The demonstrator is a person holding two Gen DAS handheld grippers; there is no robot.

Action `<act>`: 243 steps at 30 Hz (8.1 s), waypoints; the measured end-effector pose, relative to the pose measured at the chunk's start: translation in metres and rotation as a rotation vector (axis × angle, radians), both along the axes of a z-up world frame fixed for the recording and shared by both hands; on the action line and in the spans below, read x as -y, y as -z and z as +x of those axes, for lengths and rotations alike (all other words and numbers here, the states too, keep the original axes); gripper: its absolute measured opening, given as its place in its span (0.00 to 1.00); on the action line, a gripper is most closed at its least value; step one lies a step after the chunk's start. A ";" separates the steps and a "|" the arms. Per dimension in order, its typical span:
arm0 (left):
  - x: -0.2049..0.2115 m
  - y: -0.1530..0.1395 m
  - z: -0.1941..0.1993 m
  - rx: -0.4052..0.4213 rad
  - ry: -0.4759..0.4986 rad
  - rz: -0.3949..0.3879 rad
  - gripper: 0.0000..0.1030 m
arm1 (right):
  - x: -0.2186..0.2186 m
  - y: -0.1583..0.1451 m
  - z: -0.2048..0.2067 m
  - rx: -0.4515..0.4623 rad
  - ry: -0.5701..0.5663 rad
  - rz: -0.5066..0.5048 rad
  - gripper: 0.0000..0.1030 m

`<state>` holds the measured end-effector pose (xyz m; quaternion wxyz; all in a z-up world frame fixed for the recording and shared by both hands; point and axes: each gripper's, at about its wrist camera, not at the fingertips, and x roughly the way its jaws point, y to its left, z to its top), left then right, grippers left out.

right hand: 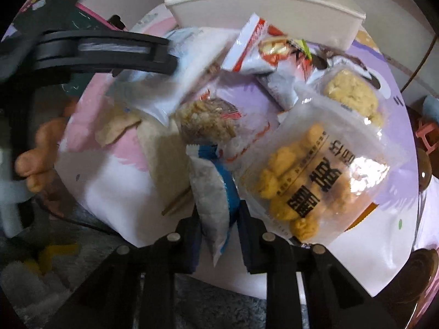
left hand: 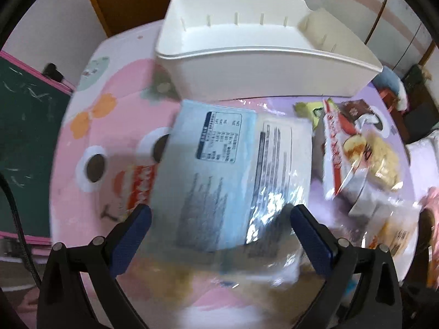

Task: Organize snacks
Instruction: 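Grasp the blue-white wafer pack with the left gripper while the right grasps the small blue candy, then carry both packs over the white basket and open both grippers to drop them, then grasp the pale popcorn bag with the left gripper while the right grasps the yellow snack bag, then lift both bags over the white basket and release them inside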

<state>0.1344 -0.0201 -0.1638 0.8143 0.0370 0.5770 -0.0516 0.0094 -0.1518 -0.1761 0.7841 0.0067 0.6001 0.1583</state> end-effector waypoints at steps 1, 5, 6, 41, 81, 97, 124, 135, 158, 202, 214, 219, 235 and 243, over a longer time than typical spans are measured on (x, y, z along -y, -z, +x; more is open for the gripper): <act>0.003 0.001 0.004 -0.001 0.001 -0.005 1.00 | 0.001 -0.003 -0.002 0.016 -0.005 -0.001 0.23; 0.016 0.014 0.017 -0.054 0.008 0.039 1.00 | 0.004 -0.003 -0.008 0.021 -0.014 -0.003 0.23; 0.017 0.018 0.019 -0.062 0.010 0.049 1.00 | 0.002 -0.001 -0.008 0.018 -0.014 -0.002 0.23; -0.030 -0.169 -0.039 0.408 0.080 -0.237 0.24 | 0.017 -0.119 0.073 0.465 0.096 -0.039 0.21; 0.005 -0.158 0.016 0.546 0.062 -0.195 0.93 | 0.042 -0.127 0.129 0.539 0.356 -0.037 0.57; -0.049 -0.149 -0.129 0.490 -0.018 -0.277 0.93 | 0.041 -0.144 0.004 0.558 0.256 -0.138 0.67; -0.082 -0.004 -0.126 0.120 0.293 0.083 0.93 | 0.088 -0.039 -0.007 0.156 0.301 -0.055 0.67; -0.048 0.027 -0.087 0.037 0.575 0.193 0.93 | 0.089 -0.013 0.016 0.100 0.316 0.023 0.67; -0.067 0.053 -0.051 -0.105 0.358 0.001 0.48 | 0.060 0.008 0.040 0.133 0.202 0.009 0.83; -0.020 -0.253 0.009 0.469 0.156 -0.107 0.39 | 0.057 -0.254 0.111 0.769 0.265 -0.114 0.39; 0.019 -0.180 0.128 0.342 0.135 -0.117 0.39 | 0.056 -0.198 0.241 0.600 0.267 -0.131 0.39; 0.023 -0.130 0.160 0.254 0.118 -0.102 0.39 | 0.054 -0.154 0.275 0.489 0.255 -0.114 0.39; -0.011 -0.095 0.176 0.248 0.019 -0.116 0.78 | 0.039 -0.131 0.281 0.473 0.177 -0.184 0.47; -0.019 -0.146 0.112 0.448 0.087 -0.032 0.77 | 0.052 -0.166 0.230 0.534 0.174 -0.207 0.47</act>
